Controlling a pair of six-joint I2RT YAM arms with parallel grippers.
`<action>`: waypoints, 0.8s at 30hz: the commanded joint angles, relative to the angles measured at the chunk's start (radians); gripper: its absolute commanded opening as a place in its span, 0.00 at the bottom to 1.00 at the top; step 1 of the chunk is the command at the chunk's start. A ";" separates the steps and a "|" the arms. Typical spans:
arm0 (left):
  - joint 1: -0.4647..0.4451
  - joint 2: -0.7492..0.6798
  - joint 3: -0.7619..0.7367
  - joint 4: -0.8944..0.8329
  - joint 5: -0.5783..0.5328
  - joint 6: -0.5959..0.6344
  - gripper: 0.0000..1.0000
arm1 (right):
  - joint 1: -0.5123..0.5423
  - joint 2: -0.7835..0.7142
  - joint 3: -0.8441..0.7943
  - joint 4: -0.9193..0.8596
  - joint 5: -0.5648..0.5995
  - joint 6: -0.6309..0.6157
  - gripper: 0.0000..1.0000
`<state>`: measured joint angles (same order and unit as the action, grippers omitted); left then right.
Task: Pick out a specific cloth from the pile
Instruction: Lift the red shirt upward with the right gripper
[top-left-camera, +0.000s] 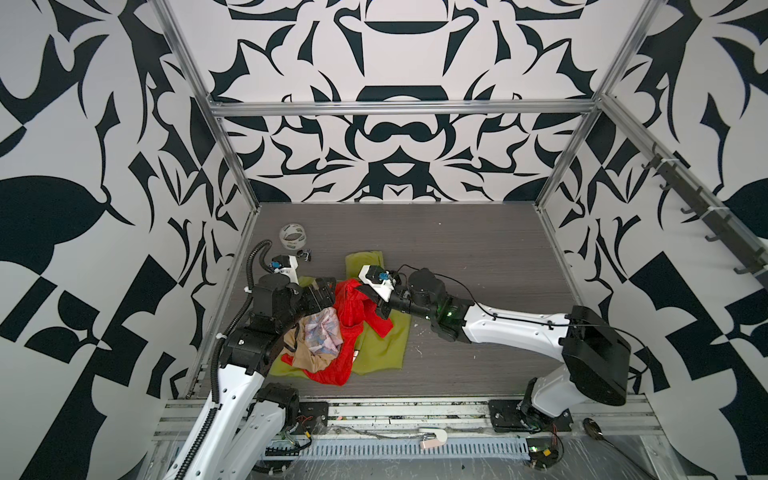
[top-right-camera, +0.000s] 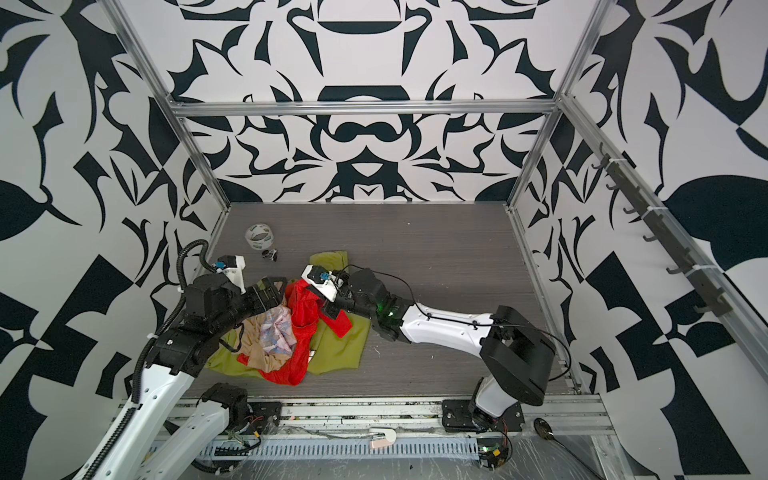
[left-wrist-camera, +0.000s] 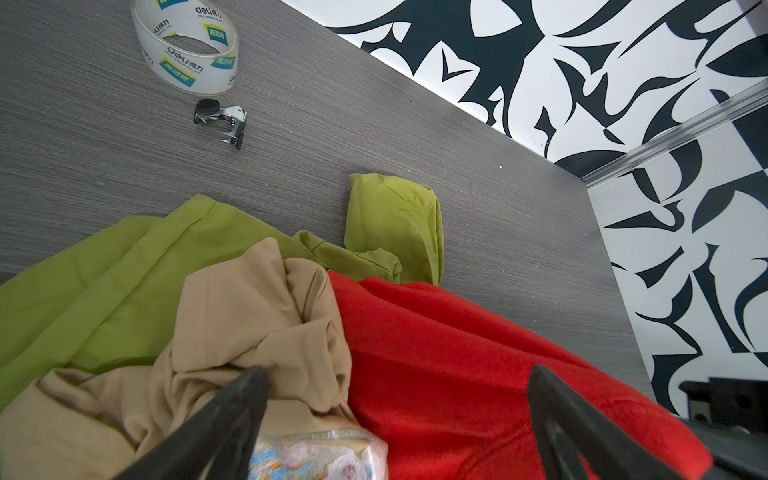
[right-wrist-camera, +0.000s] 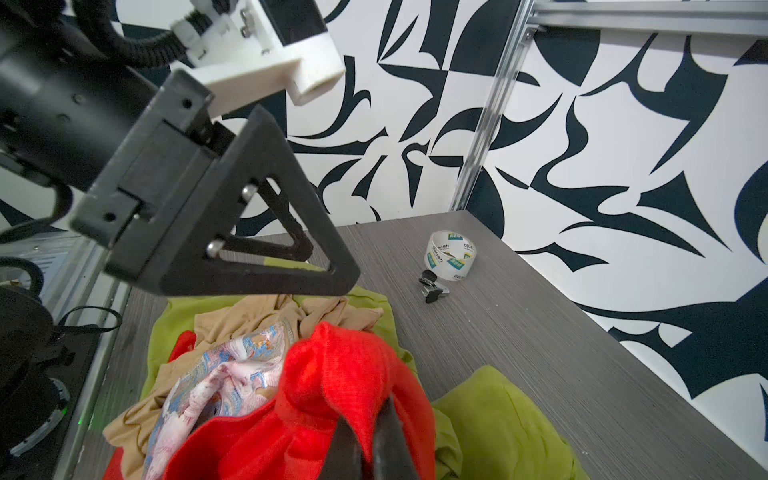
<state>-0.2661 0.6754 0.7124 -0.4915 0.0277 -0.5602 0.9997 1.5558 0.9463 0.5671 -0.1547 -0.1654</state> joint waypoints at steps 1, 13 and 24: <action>0.001 -0.006 0.009 0.003 0.008 0.006 0.99 | 0.008 -0.066 0.062 0.070 0.014 -0.007 0.00; 0.001 0.009 0.018 0.025 0.026 0.027 1.00 | 0.013 -0.076 0.104 0.051 0.019 -0.032 0.00; 0.001 0.011 0.036 0.046 0.050 0.057 0.99 | 0.013 -0.067 0.131 0.044 0.027 -0.074 0.00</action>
<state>-0.2661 0.6949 0.7177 -0.4694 0.0540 -0.5228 1.0096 1.5360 1.0145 0.5236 -0.1474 -0.2199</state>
